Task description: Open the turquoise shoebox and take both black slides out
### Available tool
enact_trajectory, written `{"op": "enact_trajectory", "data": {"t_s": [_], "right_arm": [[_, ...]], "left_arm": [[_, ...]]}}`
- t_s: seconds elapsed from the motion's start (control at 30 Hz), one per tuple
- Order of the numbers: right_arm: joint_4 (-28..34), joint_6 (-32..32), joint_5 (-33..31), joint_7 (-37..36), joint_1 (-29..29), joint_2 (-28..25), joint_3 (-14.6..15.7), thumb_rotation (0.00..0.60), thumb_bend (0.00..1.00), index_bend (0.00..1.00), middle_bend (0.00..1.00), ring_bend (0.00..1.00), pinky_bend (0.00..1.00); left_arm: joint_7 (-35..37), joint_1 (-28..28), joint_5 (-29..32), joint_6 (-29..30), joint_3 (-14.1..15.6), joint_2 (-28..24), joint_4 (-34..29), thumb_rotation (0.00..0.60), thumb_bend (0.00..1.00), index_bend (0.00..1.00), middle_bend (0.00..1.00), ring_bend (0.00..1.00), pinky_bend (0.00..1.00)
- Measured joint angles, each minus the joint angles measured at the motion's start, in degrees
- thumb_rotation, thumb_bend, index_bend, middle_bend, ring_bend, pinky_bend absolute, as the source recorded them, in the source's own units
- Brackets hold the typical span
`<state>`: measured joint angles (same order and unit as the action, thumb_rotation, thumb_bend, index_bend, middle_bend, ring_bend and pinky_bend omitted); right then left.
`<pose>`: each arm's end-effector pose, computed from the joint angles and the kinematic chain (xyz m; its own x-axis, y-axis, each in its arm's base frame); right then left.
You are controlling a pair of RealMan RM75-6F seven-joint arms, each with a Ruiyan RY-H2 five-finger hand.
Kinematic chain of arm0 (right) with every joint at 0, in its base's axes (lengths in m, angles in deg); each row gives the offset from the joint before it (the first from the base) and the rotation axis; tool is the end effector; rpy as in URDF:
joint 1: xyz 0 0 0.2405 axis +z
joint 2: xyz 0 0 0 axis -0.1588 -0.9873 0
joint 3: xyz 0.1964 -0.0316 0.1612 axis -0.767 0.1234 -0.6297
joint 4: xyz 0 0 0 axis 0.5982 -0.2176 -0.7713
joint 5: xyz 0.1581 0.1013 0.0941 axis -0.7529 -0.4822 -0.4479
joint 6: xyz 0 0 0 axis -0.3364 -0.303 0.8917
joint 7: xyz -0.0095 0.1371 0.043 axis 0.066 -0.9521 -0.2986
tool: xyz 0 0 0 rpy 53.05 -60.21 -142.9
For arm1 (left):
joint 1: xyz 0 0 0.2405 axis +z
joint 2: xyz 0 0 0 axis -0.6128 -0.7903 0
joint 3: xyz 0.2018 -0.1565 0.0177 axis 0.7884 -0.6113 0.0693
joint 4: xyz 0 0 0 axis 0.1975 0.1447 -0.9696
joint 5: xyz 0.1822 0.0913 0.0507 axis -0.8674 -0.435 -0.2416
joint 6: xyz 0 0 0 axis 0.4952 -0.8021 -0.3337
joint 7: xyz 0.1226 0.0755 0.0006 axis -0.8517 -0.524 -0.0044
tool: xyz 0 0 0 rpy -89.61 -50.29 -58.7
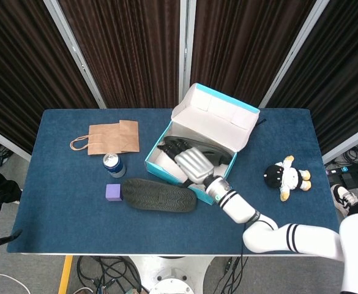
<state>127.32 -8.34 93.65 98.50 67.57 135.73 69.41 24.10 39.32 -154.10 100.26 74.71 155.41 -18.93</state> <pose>-0.0359 -0.3690 -0.0047 0.3594 -0.3100 0.8802 -0.8202 -0.5547 0.1395 -0.3619 0.1388 0.1480 0.3891 0.0461 0.9200 0.9042 0.1717 -0.3910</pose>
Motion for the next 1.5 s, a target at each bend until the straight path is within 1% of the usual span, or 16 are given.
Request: {"op": "enact_trajectory", "data": {"t_s": [0.1,0.17,0.27,0.37,0.53,0.63,0.8,0.97,1.2,1.33,1.43,1.5], "right_arm": [[-0.65,0.54,-4.32,3.22,-0.25,-1.18,-0.09,0.6,0.0,0.0,0.17,0.0,0.0],[-1.5,0.63,-8.4,6.53,-0.04,-1.59,0.17,0.6,0.0,0.01,0.19,0.0,0.0],[-3.54,0.68,-14.8,12.01,0.67,-1.39,0.98,0.6,0.0,0.06,0.22,0.0,0.0],[-6.96,0.8,-20.11,17.21,1.79,0.04,2.14,0.6,0.0,0.08,0.22,0.0,0.0],[-13.13,1.5,-24.6,22.73,3.74,4.26,3.41,0.6,0.0,0.09,0.21,0.0,0.0],[-15.43,1.32,-26.14,24.39,4.7,6.17,3.51,0.6,0.0,0.09,0.21,0.0,0.0],[-17.47,0.34,-27.3,26.3,5.88,8.37,3.65,0.6,0.0,0.1,0.22,0.0,0.0],[-20.42,-0.47,-29.05,27.66,6.86,10.89,3.44,0.6,0.0,0.13,0.25,0.0,0.0],[-22.99,-1.64,-29.26,28.2,7.92,13.79,2.8,0.6,0.01,0.18,0.26,0.0,0.0],[-24.05,-1.67,-28.81,27.67,8.01,14.84,2.24,0.6,0.05,0.22,0.26,0.0,0.0],[-25.38,-1.73,-28.4,27.44,8.02,15.67,2.08,0.6,0.11,0.27,0.27,0.0,0.0],[-26.43,-1.79,-28.16,27.4,8.04,16.27,2.03,0.6,0.17,0.32,0.3,0.03,0.0]], "left_arm": [[0.01,-0.2,-0.24,-0.11,-0.03,0.02,-0.06,0.6,0.0,0.17,0.09,0.01,0.05],[0.09,-0.3,-0.49,-0.07,-0.03,0.08,-0.18,0.6,0.0,0.17,0.09,0.01,0.05],[0.18,-0.24,-0.56,-0.06,0.11,0.05,-0.23,0.6,0.0,0.17,0.09,0.01,0.05],[0.07,-0.11,-0.26,-0.1,0.14,-0.05,-0.2,0.6,0.0,0.17,0.09,0.01,0.05],[0.18,0.23,0.1,-0.02,0.22,-0.05,-0.02,0.6,0.0,0.17,0.09,0.01,0.05],[0.31,0.24,0.26,-0.37,0.31,-0.05,0.1,0.6,0.0,0.17,0.09,0.01,0.05],[0.51,0.1,0.22,-0.48,0.22,0.14,0.38,0.6,0.0,0.17,0.09,0.01,0.05],[0.81,0.05,0.41,-0.74,0.17,0.28,0.67,0.6,0.0,0.17,0.09,0.01,0.05],[1.24,0.18,0.58,-0.83,0.19,0.56,1.27,0.6,0.0,0.17,0.09,0.01,0.05],[1.43,0.19,0.6,-0.84,0.15,0.57,1.39,0.6,0.0,0.17,0.09,0.01,0.05],[1.49,0.18,0.67,-0.96,0.14,0.63,1.61,0.6,0.0,0.17,0.09,0.01,0.05],[1.61,0.16,0.69,-1.08,0.17,0.66,1.72,0.6,0.0,0.17,0.09,0.01,0.05]]}}
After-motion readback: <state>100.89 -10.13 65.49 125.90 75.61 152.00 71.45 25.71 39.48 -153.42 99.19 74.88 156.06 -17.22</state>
